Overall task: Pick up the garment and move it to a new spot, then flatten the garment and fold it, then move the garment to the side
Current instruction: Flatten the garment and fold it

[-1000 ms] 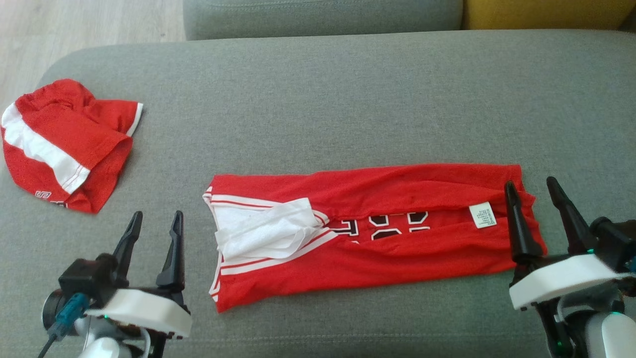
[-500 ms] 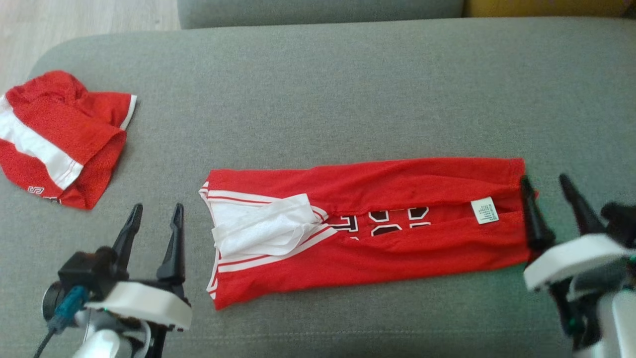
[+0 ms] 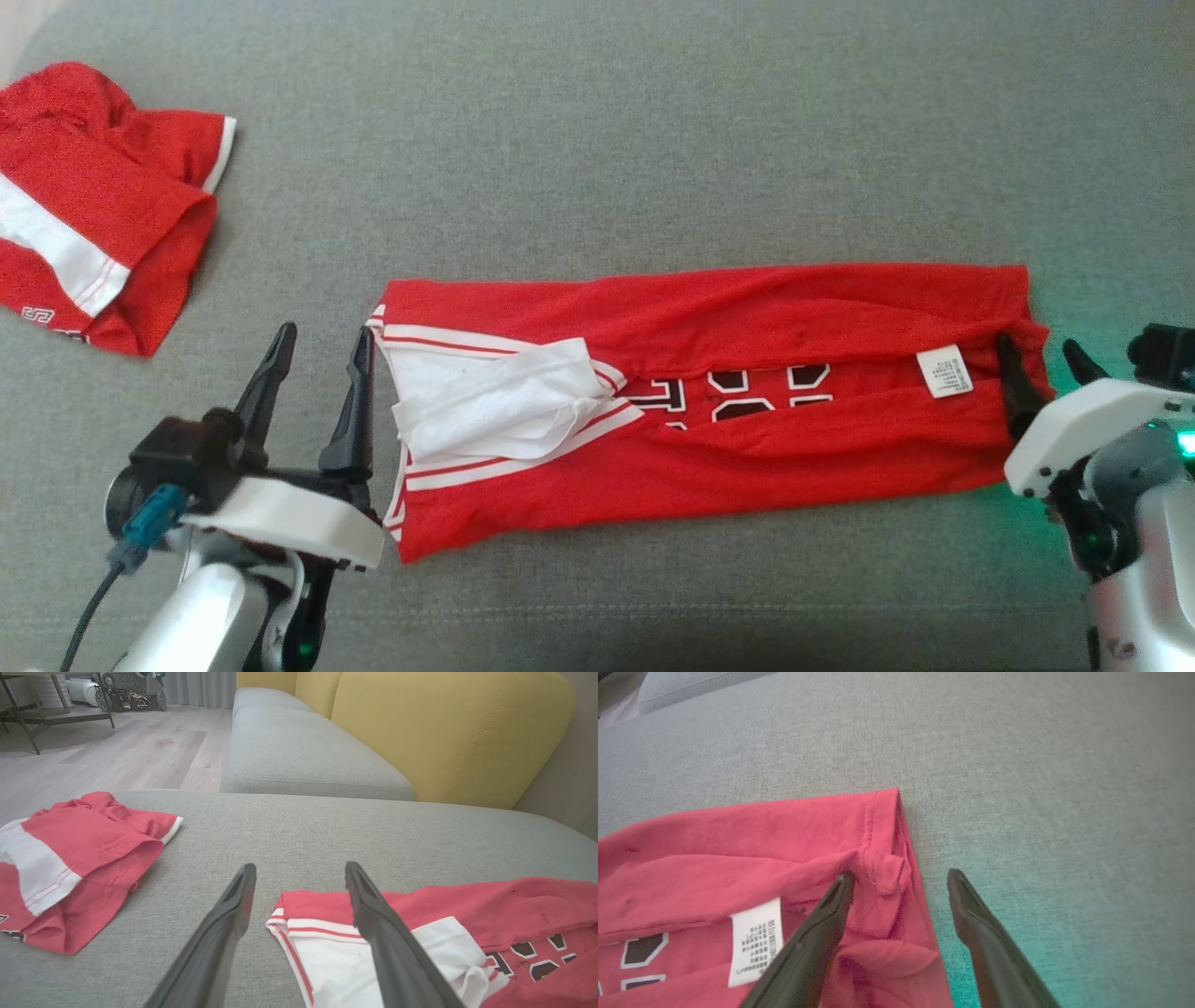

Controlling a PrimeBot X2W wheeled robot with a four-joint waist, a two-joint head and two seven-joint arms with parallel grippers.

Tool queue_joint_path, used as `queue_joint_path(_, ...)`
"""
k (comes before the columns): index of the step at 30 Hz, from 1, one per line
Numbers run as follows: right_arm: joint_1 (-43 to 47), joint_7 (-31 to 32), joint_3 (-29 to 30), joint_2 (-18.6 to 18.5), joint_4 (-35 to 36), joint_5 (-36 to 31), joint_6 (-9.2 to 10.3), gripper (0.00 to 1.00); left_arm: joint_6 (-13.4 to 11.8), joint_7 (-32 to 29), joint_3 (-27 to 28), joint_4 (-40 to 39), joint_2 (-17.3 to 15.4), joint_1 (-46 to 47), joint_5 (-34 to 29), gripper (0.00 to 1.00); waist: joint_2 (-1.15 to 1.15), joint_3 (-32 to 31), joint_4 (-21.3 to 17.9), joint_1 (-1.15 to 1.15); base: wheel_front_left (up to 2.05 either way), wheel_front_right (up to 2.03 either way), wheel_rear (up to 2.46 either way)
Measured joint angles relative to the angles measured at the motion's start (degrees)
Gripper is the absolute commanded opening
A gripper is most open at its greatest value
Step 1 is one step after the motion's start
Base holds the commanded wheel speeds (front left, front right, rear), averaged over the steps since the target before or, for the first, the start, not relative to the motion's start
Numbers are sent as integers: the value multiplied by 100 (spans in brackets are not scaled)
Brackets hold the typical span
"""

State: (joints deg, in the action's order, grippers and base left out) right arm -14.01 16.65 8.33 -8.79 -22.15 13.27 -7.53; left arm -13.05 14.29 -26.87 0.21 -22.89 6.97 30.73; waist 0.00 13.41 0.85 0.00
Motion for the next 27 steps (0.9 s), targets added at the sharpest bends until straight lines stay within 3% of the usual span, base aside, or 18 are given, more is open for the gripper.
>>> queue_joint_path(5,-47,264,10,124,-73,136,0,100,103,0,33,112,96,104,-48,100,0,156,11,0,0,0,0)
queue_joint_path(17,509,800,105,346,814,381,0,100,230,0,227,152,192,105,-197,100,0,307,-89,0,0,0,0)
queue_joint_path(19,515,804,129,391,878,380,0,92,247,0,260,152,211,113,-243,100,0,335,-115,0,0,0,0)
queue_joint_path(20,514,803,136,401,889,380,0,100,250,0,266,152,215,124,-244,100,0,344,-118,0,0,0,0)
queue_joint_path(27,487,748,218,432,884,380,0,100,352,0,328,190,283,160,-291,100,0,367,-90,0,0,0,0)
